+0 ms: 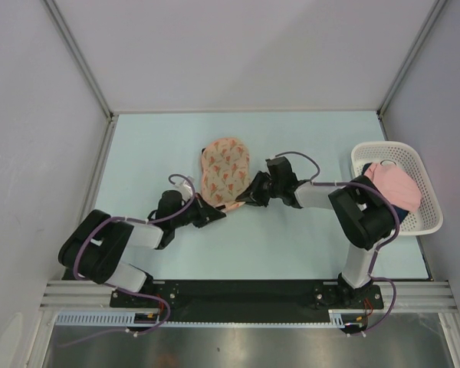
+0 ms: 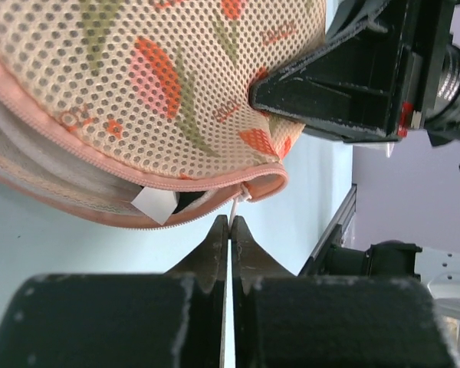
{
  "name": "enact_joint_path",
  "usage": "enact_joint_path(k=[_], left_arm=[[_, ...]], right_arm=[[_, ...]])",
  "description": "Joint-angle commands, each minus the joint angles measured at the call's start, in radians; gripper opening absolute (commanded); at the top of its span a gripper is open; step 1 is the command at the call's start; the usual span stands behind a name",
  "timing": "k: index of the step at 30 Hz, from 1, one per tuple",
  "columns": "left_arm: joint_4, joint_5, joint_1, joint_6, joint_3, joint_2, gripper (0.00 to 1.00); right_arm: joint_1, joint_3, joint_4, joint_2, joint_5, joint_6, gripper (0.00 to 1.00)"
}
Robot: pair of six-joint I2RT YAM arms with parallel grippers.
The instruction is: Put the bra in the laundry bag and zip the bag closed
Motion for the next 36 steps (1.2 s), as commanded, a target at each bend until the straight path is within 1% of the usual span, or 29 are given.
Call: enact_joint_path(k=[1, 3, 4, 5, 6, 7, 8, 9, 10, 11, 12, 13, 14, 15, 16, 17, 18, 19, 20, 22, 23, 25, 26, 27, 29, 30, 33, 36], left_arm=[[-0.056, -0.004, 0.046, 0.079, -0.041, 0.007, 0.0], [-0.038, 0.046, 0.043, 0.093, -0.037, 0.013, 0.0], [0.001, 0.065, 0.028, 0.093, -0.035, 0.016, 0.0], [0.025, 0.088, 0.019, 0.089, -0.034, 0.019, 0.0], [0.048, 0.12, 0.005, 0.084, -0.02, 0.027, 0.0], [0.086, 0.139, -0.024, 0.078, -0.009, 0.032, 0.0], [0.102, 0.163, -0.038, 0.079, 0.006, 0.039, 0.0], [0.102, 0.218, -0.046, 0.081, 0.035, 0.047, 0.0], [0.117, 0.232, -0.059, 0.087, 0.043, 0.043, 0.0], [0.125, 0.228, -0.067, 0.096, 0.043, 0.03, 0.0], [0.077, 0.158, -0.072, 0.113, 0.034, -0.04, 0.07], [0.014, 0.1, -0.104, 0.195, 0.035, -0.087, 0.11], [-0.087, 0.009, -0.13, 0.255, 0.051, -0.135, 0.22], [-0.275, -0.093, -0.162, 0.307, 0.099, -0.187, 0.26], [-0.325, -0.292, -0.223, 0.384, 0.118, -0.263, 0.3], [-0.355, -0.376, -0.248, 0.41, 0.127, -0.302, 0.4], [-0.382, -0.449, -0.27, 0.435, 0.135, -0.33, 0.44], [-0.384, -0.558, -0.293, 0.443, 0.135, -0.373, 0.49], [-0.381, -0.58, -0.297, 0.454, 0.14, -0.381, 0.52], [-0.383, -0.62, -0.299, 0.475, 0.152, -0.367, 0.52], [-0.375, -0.614, -0.299, 0.489, 0.172, -0.353, 0.52], [-0.372, -0.605, -0.303, 0.515, 0.196, -0.317, 0.49], [-0.363, -0.581, -0.307, 0.524, 0.21, -0.28, 0.43], [-0.346, -0.575, -0.314, 0.529, 0.218, -0.266, 0.42], [-0.317, -0.568, -0.328, 0.532, 0.232, -0.232, 0.41], [-0.306, -0.567, -0.342, 0.533, 0.236, -0.223, 0.41], [-0.291, -0.608, -0.38, 0.547, 0.256, -0.191, 0.46], [-0.272, -0.64, -0.42, 0.563, 0.282, -0.143, 0.47]], right_arm=[[-0.116, 0.077, -0.131, 0.014, 0.044, -0.183, 0.0], [-0.127, 0.135, -0.154, 0.027, 0.026, -0.232, 0.0], [-0.128, 0.172, -0.206, 0.049, 0.026, -0.247, 0.02], [-0.125, 0.203, -0.208, 0.052, 0.018, -0.253, 0.07], [-0.122, 0.207, -0.202, 0.054, 0.01, -0.244, 0.15], [-0.119, 0.212, -0.203, 0.054, 0.009, -0.243, 0.31], [-0.112, 0.215, -0.211, 0.057, 0.015, -0.243, 0.38], [-0.11, 0.22, -0.217, 0.052, 0.016, -0.243, 0.44], [-0.11, 0.214, -0.249, 0.049, 0.013, -0.237, 0.54], [-0.11, 0.198, -0.245, 0.028, 0.013, -0.232, 0.57], [-0.11, 0.173, -0.244, 0.017, 0.016, -0.231, 0.64], [-0.11, 0.156, -0.243, 0.005, 0.016, -0.226, 0.72], [-0.11, 0.139, -0.235, -0.015, 0.01, -0.218, 0.73], [-0.115, 0.108, -0.226, -0.023, 0.0, -0.206, 0.74], [-0.121, 0.094, -0.184, -0.028, -0.022, -0.168, 0.73], [-0.121, 0.085, -0.169, -0.032, -0.028, -0.148, 0.72], [-0.122, 0.079, -0.157, -0.034, -0.031, -0.134, 0.71], [-0.119, 0.074, -0.152, -0.034, -0.04, -0.1, 0.68], [-0.119, 0.074, -0.146, -0.029, -0.048, -0.082, 0.67], [-0.113, 0.062, -0.116, -0.032, -0.068, -0.036, 0.64], [-0.11, 0.056, -0.105, -0.038, -0.063, 0.008, 0.64], [-0.108, 0.036, -0.083, -0.063, -0.042, 0.036, 0.64], [-0.111, 0.028, -0.077, -0.071, -0.031, 0.062, 0.64], [-0.116, 0.02, -0.074, -0.08, -0.021, 0.066, 0.65], [-0.137, 0.014, -0.092, -0.088, 0.001, 0.046, 0.67], [-0.145, 0.013, -0.099, -0.086, -0.007, 0.033, 0.7], [-0.174, 0.013, -0.108, -0.084, -0.001, 0.001, 0.73], [-0.187, 0.062, -0.142, -0.048, -0.017, -0.058, 0.73]])
